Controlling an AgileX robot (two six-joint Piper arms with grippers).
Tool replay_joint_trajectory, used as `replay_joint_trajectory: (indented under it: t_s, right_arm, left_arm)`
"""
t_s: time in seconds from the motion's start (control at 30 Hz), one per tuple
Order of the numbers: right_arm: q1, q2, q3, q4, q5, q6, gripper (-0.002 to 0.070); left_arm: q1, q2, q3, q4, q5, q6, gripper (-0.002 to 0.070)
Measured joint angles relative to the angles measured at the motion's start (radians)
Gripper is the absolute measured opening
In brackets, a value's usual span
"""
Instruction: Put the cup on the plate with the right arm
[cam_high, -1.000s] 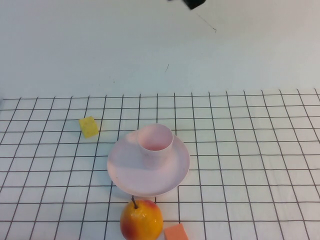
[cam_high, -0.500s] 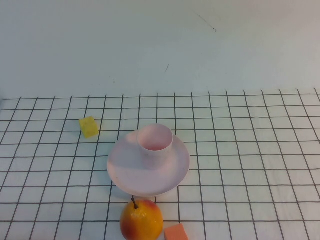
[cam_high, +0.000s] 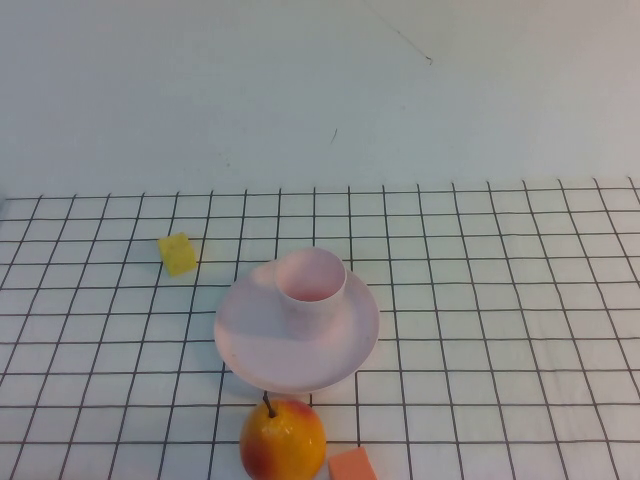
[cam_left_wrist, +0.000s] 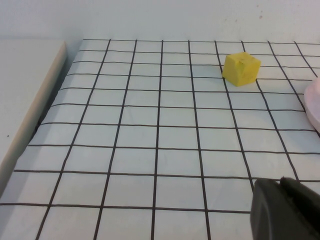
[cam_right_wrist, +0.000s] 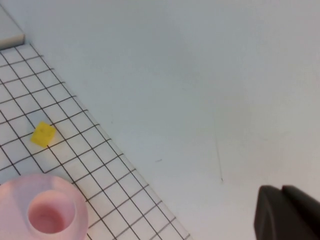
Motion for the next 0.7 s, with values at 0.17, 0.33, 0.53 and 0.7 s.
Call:
replay_joint_trajectory:
  t_s: [0.17,0.33,0.53,0.7]
  right_arm:
    - [0.000,-0.224,0.273,-0.054,-0.134,0.016,-0.0001]
    - [-0.015,-0.470,0.725,-0.100,-0.393,0.018,-0.0001]
    - [-0.188,-0.778,1.229,-0.007,-0.631,0.022,-0.0001]
    - [-0.409,-1.038,1.602,0.082,-0.754,0.032,-0.0001]
  left_arm:
    - [0.000,0.000,0.000,0.000,0.000,0.000,-0.0003]
    - [0.000,0.000,0.000,0.000,0.000,0.000,-0.0003]
    - [0.000,0.000,0.000,0.000,0.000,0.000,-0.0003]
    - [0.000,0.000,0.000,0.000,0.000,0.000,-0.0003]
